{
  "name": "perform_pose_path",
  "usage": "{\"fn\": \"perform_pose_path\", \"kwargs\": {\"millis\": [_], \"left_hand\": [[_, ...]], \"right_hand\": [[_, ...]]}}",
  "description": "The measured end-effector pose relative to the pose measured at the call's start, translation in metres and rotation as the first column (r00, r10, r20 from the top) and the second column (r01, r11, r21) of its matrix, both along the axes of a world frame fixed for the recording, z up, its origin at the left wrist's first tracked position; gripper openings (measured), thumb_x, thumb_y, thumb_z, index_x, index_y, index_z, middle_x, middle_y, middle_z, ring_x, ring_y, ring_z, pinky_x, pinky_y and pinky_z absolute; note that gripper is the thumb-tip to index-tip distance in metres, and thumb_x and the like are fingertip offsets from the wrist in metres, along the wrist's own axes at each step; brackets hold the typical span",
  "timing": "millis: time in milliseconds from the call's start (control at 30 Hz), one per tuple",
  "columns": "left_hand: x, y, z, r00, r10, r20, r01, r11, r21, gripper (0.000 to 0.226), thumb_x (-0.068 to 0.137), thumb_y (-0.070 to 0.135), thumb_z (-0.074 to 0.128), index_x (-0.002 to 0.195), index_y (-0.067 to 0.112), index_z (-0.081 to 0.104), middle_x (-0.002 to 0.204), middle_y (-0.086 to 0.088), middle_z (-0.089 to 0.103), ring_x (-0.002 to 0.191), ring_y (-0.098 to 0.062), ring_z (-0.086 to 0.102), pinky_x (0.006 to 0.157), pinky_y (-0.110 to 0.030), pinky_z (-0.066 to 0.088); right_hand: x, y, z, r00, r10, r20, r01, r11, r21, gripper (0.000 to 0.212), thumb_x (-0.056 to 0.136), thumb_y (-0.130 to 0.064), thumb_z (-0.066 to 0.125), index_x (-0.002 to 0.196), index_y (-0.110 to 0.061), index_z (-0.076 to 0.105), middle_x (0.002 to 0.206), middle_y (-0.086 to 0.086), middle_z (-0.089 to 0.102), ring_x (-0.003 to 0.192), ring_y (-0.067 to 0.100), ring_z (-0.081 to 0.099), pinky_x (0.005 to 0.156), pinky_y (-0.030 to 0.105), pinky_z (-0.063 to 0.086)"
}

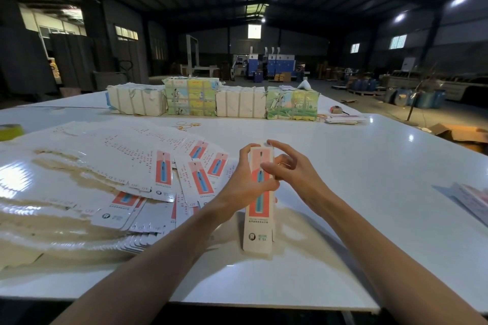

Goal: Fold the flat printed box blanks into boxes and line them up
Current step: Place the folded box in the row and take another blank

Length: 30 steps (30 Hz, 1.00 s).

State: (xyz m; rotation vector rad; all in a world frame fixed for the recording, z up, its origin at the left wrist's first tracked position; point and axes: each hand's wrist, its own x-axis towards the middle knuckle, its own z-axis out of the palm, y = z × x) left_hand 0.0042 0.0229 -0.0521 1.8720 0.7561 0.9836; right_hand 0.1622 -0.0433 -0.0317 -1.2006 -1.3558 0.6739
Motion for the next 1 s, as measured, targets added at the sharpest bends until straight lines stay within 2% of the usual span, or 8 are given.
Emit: {"fn": "perform_pose_path", "kwargs": {"millis": [133,200,333,400,500,700,833,1000], "left_hand": [[0.001,-0.002,0.0,0.999,-0.034,-0.003,0.034,0.999,-0.016,0.083,0.075,0.032,0.085,0.112,0.078,0.027,0.097,0.033,0.063,0.092,0.009,0.071,0.055,-0.013,0.055],[0.001,-0.001,-0.001,0.999,-0.042,-0.013,0.042,0.999,-0.014,0.081,0.075,0.031,0.086,0.114,0.073,0.029,0.093,0.035,0.063,0.088,0.007,0.073,0.054,-0.013,0.055],[0.001,-0.001,-0.003,0.999,-0.035,-0.026,0.033,0.998,-0.059,0.076,0.075,0.032,0.085,0.129,0.052,0.036,0.104,0.011,0.067,0.081,-0.012,0.079,0.06,-0.028,0.063],[0.0,-0.002,-0.003,0.999,-0.035,-0.026,0.033,0.997,-0.077,0.073,0.076,0.032,0.086,0.126,0.053,0.037,0.106,0.007,0.067,0.082,-0.014,0.08,0.062,-0.031,0.065],[-0.002,-0.005,0.0,0.996,-0.085,-0.002,0.084,0.986,-0.142,0.071,0.08,0.028,0.086,0.122,0.06,0.037,0.109,0.002,0.067,0.083,-0.021,0.08,0.063,-0.034,0.065],[-0.004,-0.013,0.005,0.977,-0.2,-0.071,0.18,0.958,-0.225,0.083,0.078,0.025,0.081,0.139,0.05,0.031,0.118,-0.007,0.065,0.084,-0.028,0.08,0.07,-0.041,0.067],[-0.005,-0.011,0.005,0.974,-0.194,-0.119,0.167,0.965,-0.204,0.086,0.076,0.027,0.083,0.134,0.062,0.029,0.116,0.001,0.065,0.084,-0.022,0.08,0.068,-0.039,0.066],[-0.005,-0.009,0.006,0.977,-0.16,-0.138,0.135,0.975,-0.177,0.085,0.074,0.031,0.084,0.106,0.083,0.026,0.114,0.008,0.06,0.082,-0.016,0.08,0.06,-0.029,0.063]], "right_hand": [[-0.003,-0.003,0.001,0.999,-0.01,0.034,0.009,1.0,0.011,0.021,0.1,-0.028,0.071,0.122,-0.027,0.069,0.098,-0.002,0.078,0.097,0.021,0.078,0.083,0.031,0.064],[-0.003,-0.004,0.0,0.999,-0.001,0.033,0.002,1.0,-0.017,0.017,0.101,-0.025,0.07,0.118,-0.021,0.068,0.099,-0.004,0.078,0.098,0.02,0.078,0.083,0.029,0.064],[-0.002,-0.002,-0.002,0.999,0.016,0.05,-0.011,0.996,-0.088,0.018,0.102,-0.026,0.069,0.117,-0.018,0.067,0.098,-0.004,0.078,0.098,0.02,0.078,0.087,0.033,0.064],[-0.002,-0.003,-0.001,0.999,0.028,0.037,-0.024,0.995,-0.096,0.023,0.102,-0.034,0.069,0.118,-0.018,0.068,0.1,0.0,0.079,0.097,0.022,0.078,0.087,0.036,0.065],[0.0,-0.004,0.001,1.0,-0.018,-0.018,0.017,0.999,-0.052,0.032,0.106,-0.046,0.06,0.126,-0.022,0.065,0.1,0.009,0.078,0.083,0.023,0.076,0.08,0.036,0.065],[0.012,0.0,0.002,0.986,-0.093,-0.139,0.079,0.991,-0.103,0.023,0.109,-0.019,0.056,0.127,-0.007,0.065,0.091,0.023,0.073,0.062,0.026,0.062,0.065,0.035,0.059],[0.016,-0.001,0.004,0.99,-0.107,-0.087,0.099,0.991,-0.089,0.021,0.108,-0.013,0.056,0.122,-0.006,0.071,0.09,0.024,0.076,0.064,0.027,0.065,0.07,0.037,0.06],[0.014,-0.004,0.005,0.989,-0.141,0.031,0.14,0.99,0.029,0.018,0.108,-0.016,0.058,0.118,-0.013,0.073,0.086,0.012,0.079,0.065,0.028,0.07,0.066,0.033,0.061]]}}
